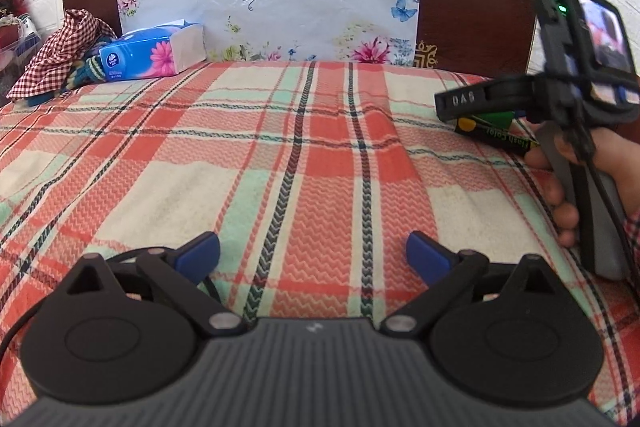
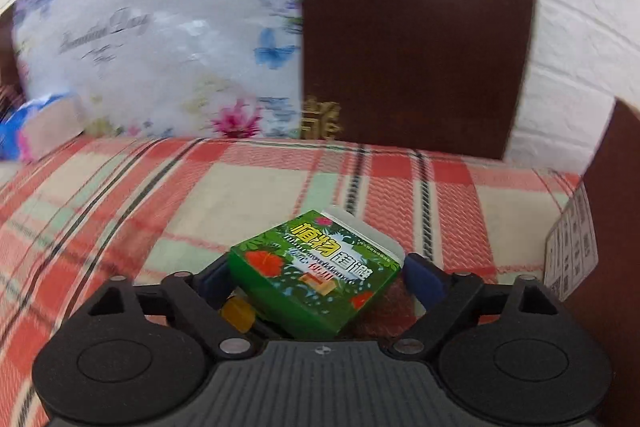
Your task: Organize objects
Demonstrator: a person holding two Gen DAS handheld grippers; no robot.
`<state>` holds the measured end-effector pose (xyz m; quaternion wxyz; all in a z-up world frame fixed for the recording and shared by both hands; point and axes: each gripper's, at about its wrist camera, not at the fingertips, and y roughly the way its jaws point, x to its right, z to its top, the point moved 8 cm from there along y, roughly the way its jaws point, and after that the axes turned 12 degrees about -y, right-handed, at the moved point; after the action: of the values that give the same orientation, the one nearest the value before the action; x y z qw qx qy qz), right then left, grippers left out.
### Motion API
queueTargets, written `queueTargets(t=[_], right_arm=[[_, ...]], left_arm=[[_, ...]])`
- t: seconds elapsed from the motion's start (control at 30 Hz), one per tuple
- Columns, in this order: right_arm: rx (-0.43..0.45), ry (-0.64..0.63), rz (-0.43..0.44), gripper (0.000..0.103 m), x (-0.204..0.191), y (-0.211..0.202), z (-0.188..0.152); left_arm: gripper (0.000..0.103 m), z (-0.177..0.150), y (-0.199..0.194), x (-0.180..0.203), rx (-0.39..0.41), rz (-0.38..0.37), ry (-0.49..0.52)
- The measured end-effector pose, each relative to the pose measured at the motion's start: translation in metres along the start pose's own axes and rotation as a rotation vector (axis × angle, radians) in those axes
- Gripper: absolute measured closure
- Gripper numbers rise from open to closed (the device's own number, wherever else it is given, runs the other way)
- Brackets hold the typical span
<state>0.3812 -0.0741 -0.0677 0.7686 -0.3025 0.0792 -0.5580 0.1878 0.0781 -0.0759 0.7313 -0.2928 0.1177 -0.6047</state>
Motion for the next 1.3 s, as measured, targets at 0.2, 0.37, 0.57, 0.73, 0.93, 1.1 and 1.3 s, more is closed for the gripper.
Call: queueTargets(t=[0.2,0.37,0.57,0.73,0.93,1.1,1.3], right_arm=[[0.060,-0.187,0.069,0.022,-0.036,-0.040,-0.021],[0.081,-0.240,0.148,0.037,-0.047,-0.089,-0.055],[0.060,-0.238,0.187,0.062,-0.050,-0.146,-0.099],[0.054,-0.127,0.219,0.054,-0.039,-0.176,-0.125],[0.201,-0.042,0.033,0.037,-0.008,-0.205,-0.121],[-0.004,0.038,0.088,0.077,0.012,-0.164,-0.136],[0.009,0.110,0.254,0.086,-0.007,-0.184,-0.144]], left_arm=[[0.003,0.000,0.000,0.000,0.000,0.000,-0.001],[0.002,0.000,0.000,0.000,-0.001,0.000,-0.001],[0.001,-0.001,0.000,0.001,-0.002,0.005,0.010],[0.001,-0.002,-0.003,0.002,-0.010,0.005,0.022],[0.001,-0.005,-0.006,0.003,-0.013,0.006,0.036],[0.001,-0.005,-0.006,0.003,-0.014,0.010,0.041],[0.002,-0.010,-0.012,0.005,-0.056,0.001,0.041]])
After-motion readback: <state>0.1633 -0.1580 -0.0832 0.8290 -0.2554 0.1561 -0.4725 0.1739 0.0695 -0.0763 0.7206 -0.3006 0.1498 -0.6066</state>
